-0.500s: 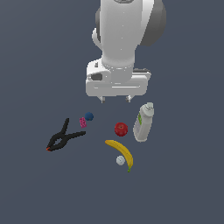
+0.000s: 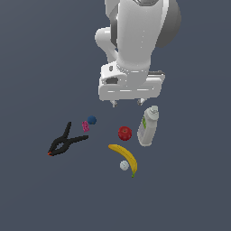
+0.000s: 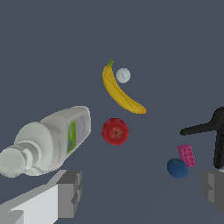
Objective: Pick up a designated object from a clutter of objects.
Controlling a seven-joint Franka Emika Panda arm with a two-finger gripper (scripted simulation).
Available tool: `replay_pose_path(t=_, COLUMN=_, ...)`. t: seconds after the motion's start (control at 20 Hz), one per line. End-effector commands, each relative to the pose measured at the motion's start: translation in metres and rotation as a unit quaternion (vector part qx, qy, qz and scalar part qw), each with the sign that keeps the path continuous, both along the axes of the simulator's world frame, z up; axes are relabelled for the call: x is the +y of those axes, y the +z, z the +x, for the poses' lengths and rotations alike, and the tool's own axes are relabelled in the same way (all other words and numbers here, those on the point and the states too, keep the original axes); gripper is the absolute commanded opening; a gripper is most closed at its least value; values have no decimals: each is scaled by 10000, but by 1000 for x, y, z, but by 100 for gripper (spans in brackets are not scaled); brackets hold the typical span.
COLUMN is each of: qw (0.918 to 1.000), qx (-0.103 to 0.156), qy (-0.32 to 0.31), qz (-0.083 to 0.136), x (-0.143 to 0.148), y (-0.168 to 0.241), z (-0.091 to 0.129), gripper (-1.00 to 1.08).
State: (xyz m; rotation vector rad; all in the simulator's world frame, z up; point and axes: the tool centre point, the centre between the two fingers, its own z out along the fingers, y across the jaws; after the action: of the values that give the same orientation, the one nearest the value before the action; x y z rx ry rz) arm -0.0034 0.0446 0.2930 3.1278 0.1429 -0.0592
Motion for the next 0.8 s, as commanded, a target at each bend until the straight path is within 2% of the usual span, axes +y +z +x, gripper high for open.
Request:
replay_pose_path(t=0.0, qw=10000, qx=8, qy=45, qz=9, x=8, y=-1, z=-1, gripper=100)
replay_pose_path(t=0.4, qw=10000, qx=5, qy=25, qz=8, x=6, y=-2, z=0, gripper=100)
replay_pose_path(t=0.75, qw=9998, qx=-18, qy=-181, qz=10, x=7, y=-25, z=2, gripper=100)
